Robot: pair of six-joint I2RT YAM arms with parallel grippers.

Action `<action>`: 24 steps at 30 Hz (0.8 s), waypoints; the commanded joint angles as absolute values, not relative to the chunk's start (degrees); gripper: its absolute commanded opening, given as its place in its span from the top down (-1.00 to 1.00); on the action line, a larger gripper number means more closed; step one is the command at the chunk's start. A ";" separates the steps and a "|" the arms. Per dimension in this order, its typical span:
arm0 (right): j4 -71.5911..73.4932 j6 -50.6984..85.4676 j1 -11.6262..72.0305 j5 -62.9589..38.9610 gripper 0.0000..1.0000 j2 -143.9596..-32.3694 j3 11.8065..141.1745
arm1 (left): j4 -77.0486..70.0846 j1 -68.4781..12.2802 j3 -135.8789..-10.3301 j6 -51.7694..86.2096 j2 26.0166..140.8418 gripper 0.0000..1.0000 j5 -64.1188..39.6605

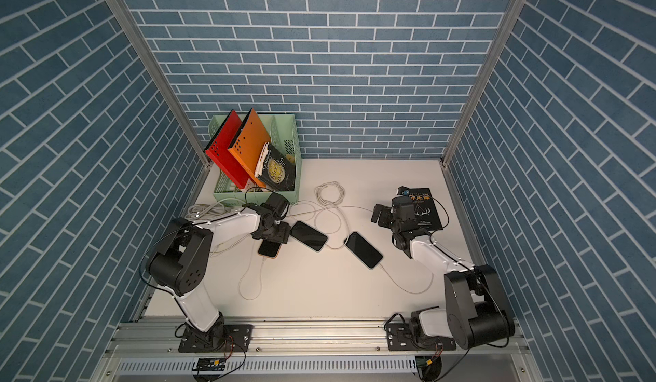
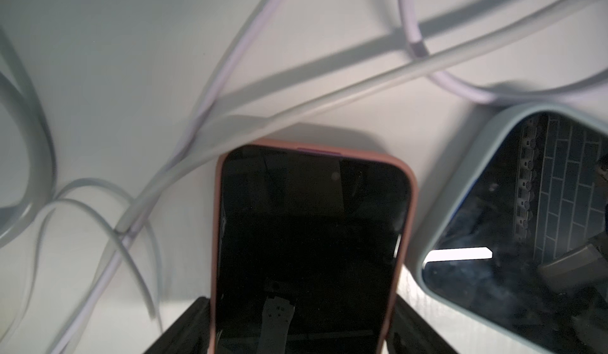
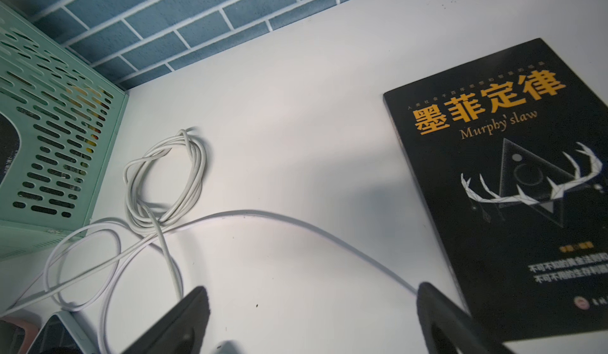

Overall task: Unplug the charging cable from the phone
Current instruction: Pick up the phone at the center of the board.

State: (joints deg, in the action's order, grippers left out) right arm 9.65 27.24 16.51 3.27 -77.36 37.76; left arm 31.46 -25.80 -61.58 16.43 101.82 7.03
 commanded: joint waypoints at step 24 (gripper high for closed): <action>14.21 30.06 29.39 -4.06 -0.87 -82.20 43.14 | 33.77 -26.28 -76.53 18.08 92.70 0.82 6.65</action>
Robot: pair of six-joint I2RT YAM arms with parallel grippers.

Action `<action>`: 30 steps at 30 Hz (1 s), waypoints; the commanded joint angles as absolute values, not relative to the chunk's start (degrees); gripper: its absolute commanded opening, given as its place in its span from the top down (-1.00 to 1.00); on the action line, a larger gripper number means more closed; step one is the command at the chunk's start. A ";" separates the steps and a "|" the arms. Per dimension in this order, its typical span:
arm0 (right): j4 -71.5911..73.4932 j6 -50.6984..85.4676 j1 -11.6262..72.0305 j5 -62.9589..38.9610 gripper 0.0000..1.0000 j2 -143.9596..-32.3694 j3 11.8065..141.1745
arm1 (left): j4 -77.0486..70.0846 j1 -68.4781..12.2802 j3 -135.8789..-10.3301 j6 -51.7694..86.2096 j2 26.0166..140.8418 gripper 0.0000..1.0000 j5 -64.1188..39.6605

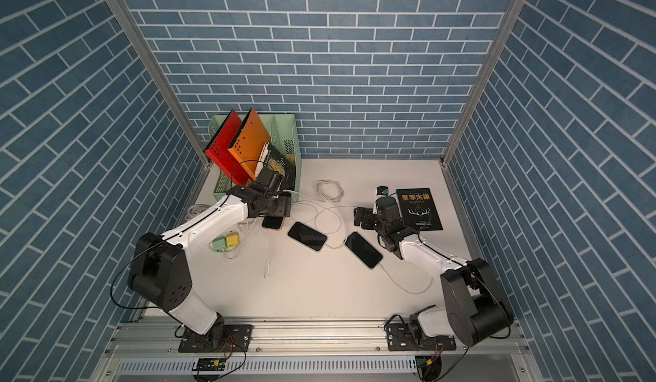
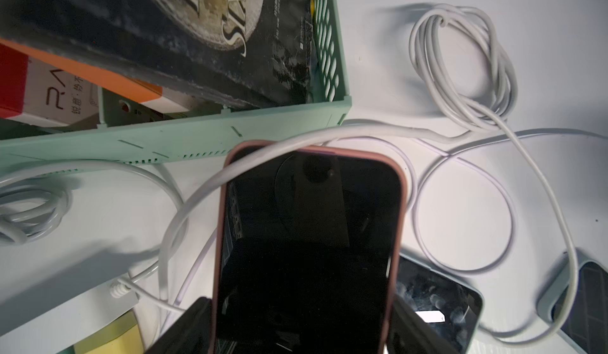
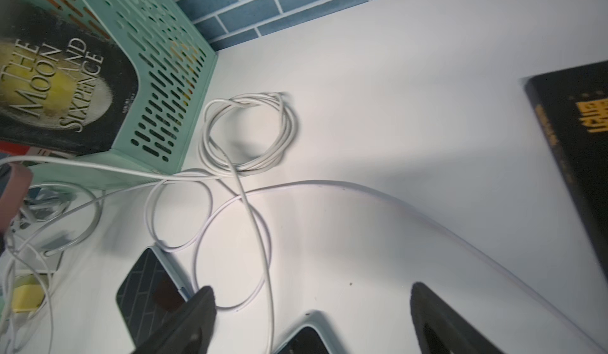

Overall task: Unplug the charging cable from the phone
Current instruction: Pick up the phone at the center of the board.

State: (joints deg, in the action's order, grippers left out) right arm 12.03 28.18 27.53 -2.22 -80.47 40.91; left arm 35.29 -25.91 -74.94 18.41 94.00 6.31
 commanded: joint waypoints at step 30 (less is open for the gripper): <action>13.59 30.21 32.87 -8.01 -0.80 -88.81 48.94 | 29.97 -26.37 -66.31 20.06 84.08 0.87 -3.53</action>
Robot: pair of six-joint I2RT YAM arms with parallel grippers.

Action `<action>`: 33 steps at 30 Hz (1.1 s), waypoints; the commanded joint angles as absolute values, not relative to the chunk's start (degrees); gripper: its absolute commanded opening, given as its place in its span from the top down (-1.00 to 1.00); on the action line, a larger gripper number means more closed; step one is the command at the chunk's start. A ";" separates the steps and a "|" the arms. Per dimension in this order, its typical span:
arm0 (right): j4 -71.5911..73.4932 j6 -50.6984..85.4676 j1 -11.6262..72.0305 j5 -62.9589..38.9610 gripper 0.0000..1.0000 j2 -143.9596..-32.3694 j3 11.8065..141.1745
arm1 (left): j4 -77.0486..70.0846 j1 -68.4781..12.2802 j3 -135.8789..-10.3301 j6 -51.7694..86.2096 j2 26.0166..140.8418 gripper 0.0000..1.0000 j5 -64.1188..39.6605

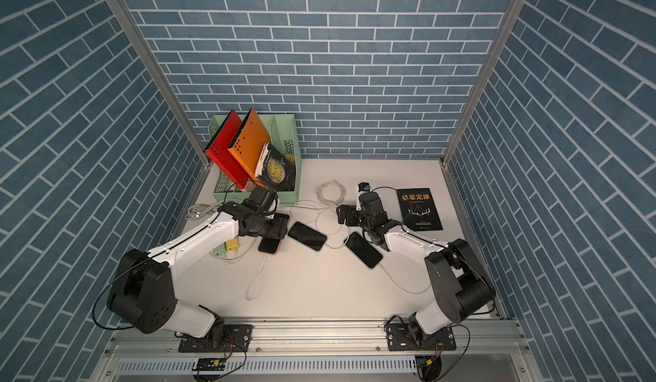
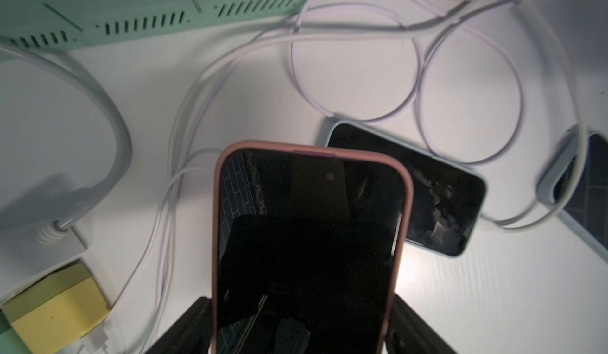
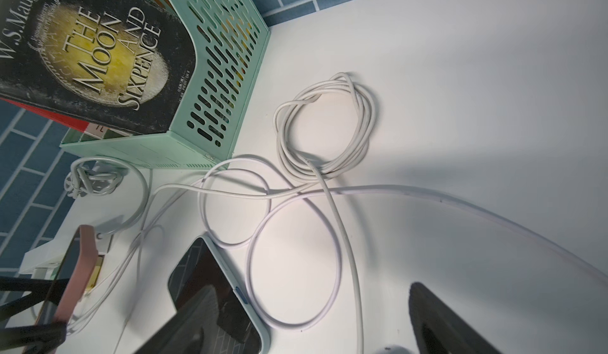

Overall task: Unplug the charging cable from the phone
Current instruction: Pick up the phone at the center of the board.

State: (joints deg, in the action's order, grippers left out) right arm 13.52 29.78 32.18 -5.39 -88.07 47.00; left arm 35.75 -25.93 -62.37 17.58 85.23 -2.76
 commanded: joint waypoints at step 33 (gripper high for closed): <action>31.67 33.30 43.08 -27.96 -0.67 -98.31 55.52 | 24.88 -26.33 -74.32 24.00 84.76 0.90 2.27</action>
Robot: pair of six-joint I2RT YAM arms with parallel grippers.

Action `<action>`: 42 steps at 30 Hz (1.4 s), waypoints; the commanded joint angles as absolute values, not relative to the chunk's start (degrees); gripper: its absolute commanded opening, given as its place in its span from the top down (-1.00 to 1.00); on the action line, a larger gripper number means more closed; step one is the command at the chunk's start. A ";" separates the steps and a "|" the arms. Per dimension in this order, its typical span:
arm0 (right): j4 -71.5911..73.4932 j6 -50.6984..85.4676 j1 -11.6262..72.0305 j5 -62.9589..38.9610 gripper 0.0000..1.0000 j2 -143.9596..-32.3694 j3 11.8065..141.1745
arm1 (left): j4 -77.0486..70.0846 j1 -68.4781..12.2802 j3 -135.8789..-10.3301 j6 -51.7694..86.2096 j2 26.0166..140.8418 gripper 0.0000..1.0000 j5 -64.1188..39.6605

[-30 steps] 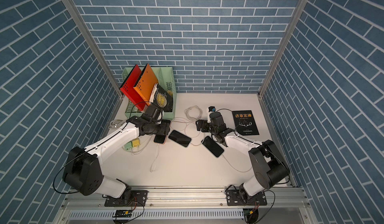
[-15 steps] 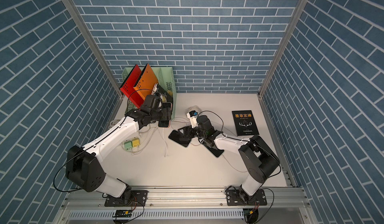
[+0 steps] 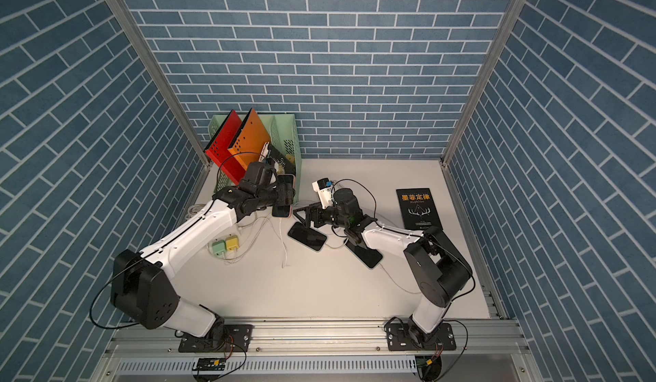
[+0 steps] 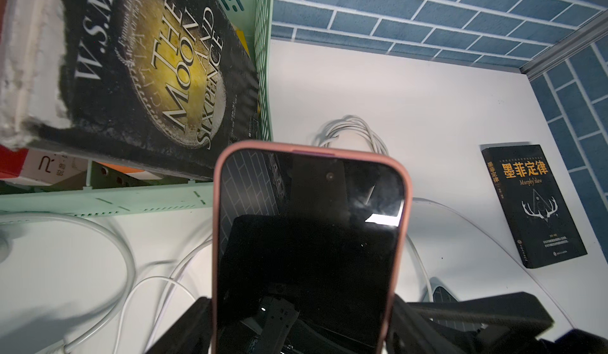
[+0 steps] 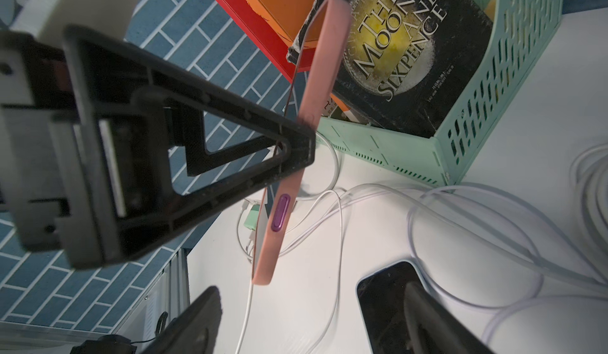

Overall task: Unplug the charging cable from the phone
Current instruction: Pick up the phone at the center of the board.

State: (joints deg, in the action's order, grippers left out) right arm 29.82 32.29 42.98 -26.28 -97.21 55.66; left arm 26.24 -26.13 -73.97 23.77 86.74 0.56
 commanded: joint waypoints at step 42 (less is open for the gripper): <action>68.11 52.49 38.75 -54.91 -0.99 -104.81 51.36 | 14.83 -21.34 -69.19 19.04 78.35 0.97 -42.53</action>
State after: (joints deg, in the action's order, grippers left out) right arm 62.94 50.43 38.92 -52.62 -104.16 49.78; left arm 19.81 -21.78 -69.43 18.41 79.70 -36.01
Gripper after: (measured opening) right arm 0.995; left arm 0.817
